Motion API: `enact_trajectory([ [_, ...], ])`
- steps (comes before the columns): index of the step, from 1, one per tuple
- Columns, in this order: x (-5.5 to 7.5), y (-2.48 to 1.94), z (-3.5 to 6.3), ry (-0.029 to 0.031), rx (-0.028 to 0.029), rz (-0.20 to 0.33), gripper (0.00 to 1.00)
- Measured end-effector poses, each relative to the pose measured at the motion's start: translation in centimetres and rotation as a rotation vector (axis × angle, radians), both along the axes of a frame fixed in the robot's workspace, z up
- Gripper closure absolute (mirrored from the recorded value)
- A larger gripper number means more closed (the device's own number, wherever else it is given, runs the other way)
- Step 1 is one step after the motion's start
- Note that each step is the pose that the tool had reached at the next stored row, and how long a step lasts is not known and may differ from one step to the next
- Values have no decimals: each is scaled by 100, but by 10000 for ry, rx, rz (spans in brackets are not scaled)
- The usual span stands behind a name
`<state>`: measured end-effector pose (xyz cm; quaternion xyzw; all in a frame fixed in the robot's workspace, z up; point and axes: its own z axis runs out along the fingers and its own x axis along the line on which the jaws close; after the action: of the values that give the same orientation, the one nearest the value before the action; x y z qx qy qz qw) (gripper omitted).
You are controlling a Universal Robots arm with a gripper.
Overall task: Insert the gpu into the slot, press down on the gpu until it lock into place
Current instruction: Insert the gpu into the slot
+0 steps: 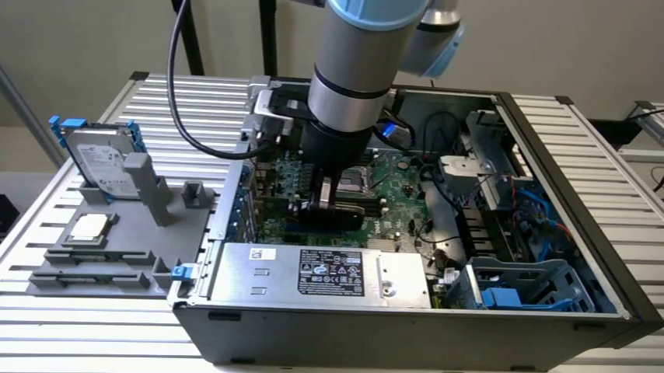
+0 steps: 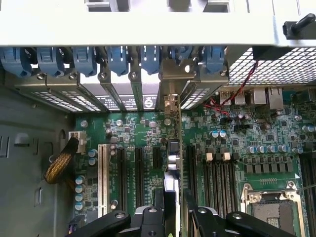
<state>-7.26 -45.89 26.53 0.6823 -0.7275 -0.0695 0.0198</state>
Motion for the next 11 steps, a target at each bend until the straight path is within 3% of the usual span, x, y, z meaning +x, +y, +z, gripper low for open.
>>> enact_trajectory([
  [11,19,0,-24,131,-2,0,74],
])
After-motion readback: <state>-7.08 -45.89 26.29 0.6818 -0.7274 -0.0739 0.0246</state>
